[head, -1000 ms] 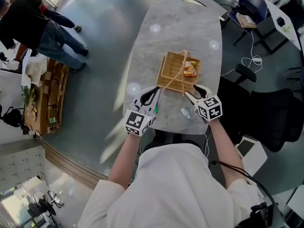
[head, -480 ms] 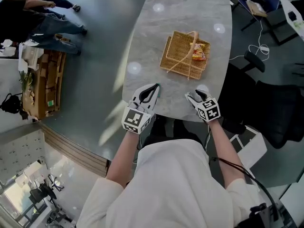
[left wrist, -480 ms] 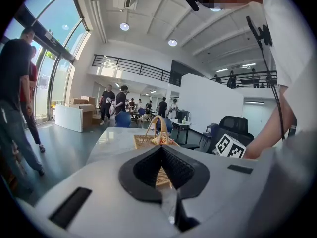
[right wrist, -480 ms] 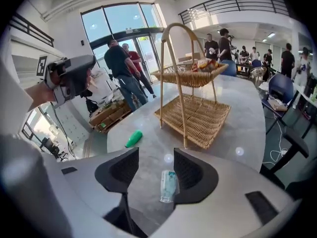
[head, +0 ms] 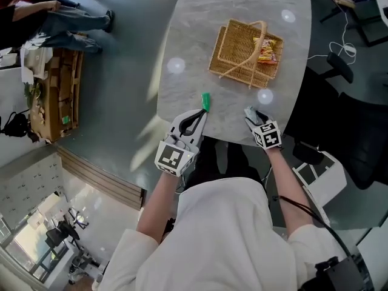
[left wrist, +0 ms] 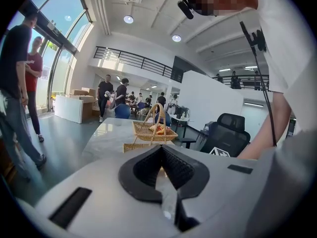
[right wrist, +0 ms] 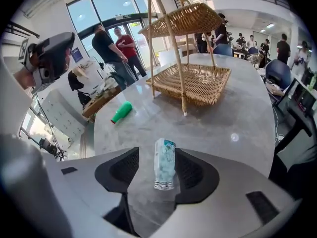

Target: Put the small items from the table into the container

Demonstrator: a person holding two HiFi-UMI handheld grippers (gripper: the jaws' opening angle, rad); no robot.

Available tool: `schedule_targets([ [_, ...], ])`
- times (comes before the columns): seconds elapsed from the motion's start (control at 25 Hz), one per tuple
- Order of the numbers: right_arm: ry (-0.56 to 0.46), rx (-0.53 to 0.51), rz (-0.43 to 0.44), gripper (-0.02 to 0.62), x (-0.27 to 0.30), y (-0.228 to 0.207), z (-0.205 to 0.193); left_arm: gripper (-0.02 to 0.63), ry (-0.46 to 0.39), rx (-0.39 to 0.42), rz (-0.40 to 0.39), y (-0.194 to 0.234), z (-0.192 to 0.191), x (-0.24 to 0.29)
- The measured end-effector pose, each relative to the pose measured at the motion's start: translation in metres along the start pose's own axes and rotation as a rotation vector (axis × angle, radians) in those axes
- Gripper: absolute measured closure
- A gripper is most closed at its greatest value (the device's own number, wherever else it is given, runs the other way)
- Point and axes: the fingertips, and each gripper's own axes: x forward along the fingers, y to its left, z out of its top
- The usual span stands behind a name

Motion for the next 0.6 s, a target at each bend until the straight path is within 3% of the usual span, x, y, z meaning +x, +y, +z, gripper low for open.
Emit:
schedule_targets([
  [0.4, 0.065, -0.013, -0.046, 0.373, 0.031, -0.01, -0.028, 0.6, 0.035, -0.037, 0.009, 0.003, -0.027, -0.002],
  [0.6, 0.061, -0.013, -0.058, 0.413, 0.03, -0.013, -0.026, 0.6, 0.045, -0.04, 0.012, 0.004, -0.03, -0.001],
])
